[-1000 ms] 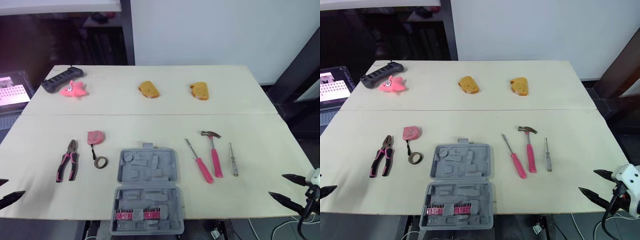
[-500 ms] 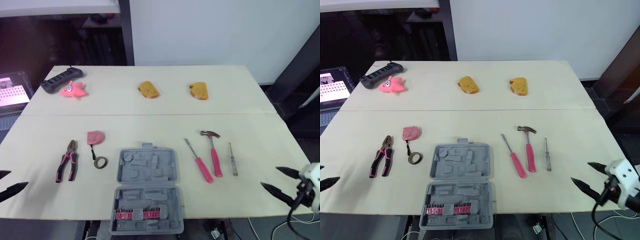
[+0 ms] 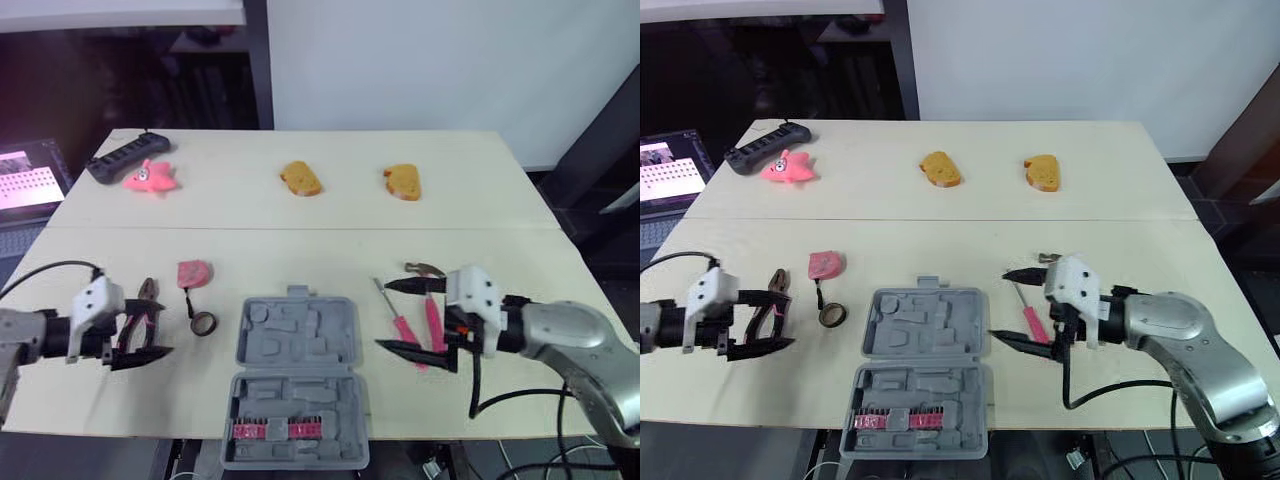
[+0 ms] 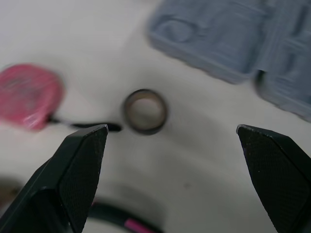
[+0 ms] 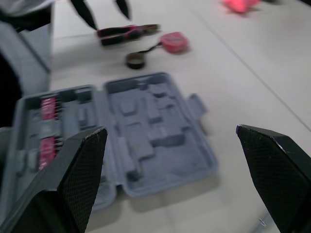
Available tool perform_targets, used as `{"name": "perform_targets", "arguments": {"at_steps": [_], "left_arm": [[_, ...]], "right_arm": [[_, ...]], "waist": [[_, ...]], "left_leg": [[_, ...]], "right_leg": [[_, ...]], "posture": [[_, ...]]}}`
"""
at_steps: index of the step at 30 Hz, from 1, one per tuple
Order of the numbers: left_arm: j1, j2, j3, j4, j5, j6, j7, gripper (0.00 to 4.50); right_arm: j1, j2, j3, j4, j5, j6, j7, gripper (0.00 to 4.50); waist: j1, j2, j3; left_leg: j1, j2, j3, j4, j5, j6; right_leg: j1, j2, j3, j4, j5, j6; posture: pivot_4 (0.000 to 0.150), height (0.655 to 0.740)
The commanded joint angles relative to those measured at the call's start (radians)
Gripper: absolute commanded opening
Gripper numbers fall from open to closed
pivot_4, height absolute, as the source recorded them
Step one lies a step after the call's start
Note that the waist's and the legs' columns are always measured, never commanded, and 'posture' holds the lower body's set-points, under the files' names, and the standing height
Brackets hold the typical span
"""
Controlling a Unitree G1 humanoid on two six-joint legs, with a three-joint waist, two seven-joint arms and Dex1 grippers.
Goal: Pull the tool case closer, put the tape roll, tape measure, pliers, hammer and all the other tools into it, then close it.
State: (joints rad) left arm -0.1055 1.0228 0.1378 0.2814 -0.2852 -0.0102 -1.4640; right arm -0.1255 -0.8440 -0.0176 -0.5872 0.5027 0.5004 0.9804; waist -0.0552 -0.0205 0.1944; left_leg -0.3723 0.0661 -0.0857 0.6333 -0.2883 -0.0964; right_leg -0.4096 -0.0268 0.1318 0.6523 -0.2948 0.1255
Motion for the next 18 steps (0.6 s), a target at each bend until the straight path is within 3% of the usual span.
{"name": "perform_targets", "arguments": {"at_steps": [1,5,18], "left_arm": [[-0.131,0.008,-0.116,0.061,0.095,-0.092,-0.073,4.46],[-0.305,-0.035,-0.264,0.189,0.21,-0.128,-0.14,4.46],[-0.489,-0.109,-0.415,0.435,0.281,-0.25,-0.15,4.46]], "right_arm": [[-0.117,0.017,0.098,0.001,-0.036,0.013,0.009,4.5],[-0.249,0.094,0.242,0.021,-0.106,0.047,-0.028,4.5],[-0.256,0.129,0.262,0.016,-0.172,0.099,-0.121,4.5]], "waist": [[0.001,0.001,0.0],[0.0,0.001,0.001],[0.009,0.001,0.001]], "left_leg": [[0.0,0.0,0.0,0.0,0.0,0.0],[-0.001,0.0,0.0,0.001,0.0,0.0],[-0.002,0.0,-0.002,0.007,0.0,0.002]], "right_leg": [[0.0,0.0,0.0,0.0,0.0,0.0],[-0.002,0.001,0.0,0.002,0.0,0.0],[-0.003,0.001,-0.001,0.011,0.0,0.0]], "posture": [[0.15,0.74],[0.15,0.74],[0.15,0.74]]}}
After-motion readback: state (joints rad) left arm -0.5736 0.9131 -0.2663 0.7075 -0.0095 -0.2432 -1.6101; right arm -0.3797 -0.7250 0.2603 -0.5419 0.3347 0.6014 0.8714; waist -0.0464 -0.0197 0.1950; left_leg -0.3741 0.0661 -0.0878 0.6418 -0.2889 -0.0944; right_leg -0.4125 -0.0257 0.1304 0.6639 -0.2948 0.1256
